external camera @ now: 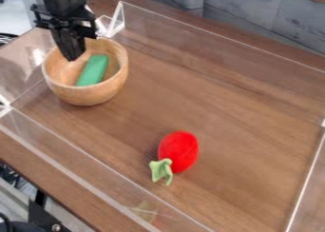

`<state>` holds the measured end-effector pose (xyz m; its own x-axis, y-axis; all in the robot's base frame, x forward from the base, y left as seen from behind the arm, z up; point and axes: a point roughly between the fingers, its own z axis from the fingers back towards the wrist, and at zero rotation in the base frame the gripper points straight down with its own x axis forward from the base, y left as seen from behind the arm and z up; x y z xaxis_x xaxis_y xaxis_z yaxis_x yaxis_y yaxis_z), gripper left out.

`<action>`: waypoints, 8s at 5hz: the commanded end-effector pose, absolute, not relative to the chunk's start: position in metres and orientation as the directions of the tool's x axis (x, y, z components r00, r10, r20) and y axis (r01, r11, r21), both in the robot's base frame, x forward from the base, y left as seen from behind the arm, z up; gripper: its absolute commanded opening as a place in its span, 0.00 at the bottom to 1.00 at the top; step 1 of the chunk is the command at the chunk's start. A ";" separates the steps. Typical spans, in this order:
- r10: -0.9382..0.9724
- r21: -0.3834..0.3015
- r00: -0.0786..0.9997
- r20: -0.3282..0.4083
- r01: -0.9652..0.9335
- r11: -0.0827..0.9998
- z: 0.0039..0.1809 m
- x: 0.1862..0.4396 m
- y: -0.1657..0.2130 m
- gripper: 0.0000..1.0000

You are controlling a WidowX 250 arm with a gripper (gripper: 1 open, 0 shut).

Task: Remove the green stick from the brown bowl and put it on the table

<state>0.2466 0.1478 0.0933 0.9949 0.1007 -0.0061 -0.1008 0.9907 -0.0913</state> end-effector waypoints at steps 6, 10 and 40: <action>0.097 -0.121 0.995 0.030 -0.093 0.988 0.060 0.264 0.137 1.00; 0.258 -0.153 0.965 0.043 -0.249 0.956 0.028 0.268 0.123 1.00; -0.023 -0.119 0.998 0.057 0.030 0.993 0.040 0.263 0.034 0.00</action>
<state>0.2564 0.0324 0.0320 0.9995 -0.0221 0.0203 0.0246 0.9914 -0.1286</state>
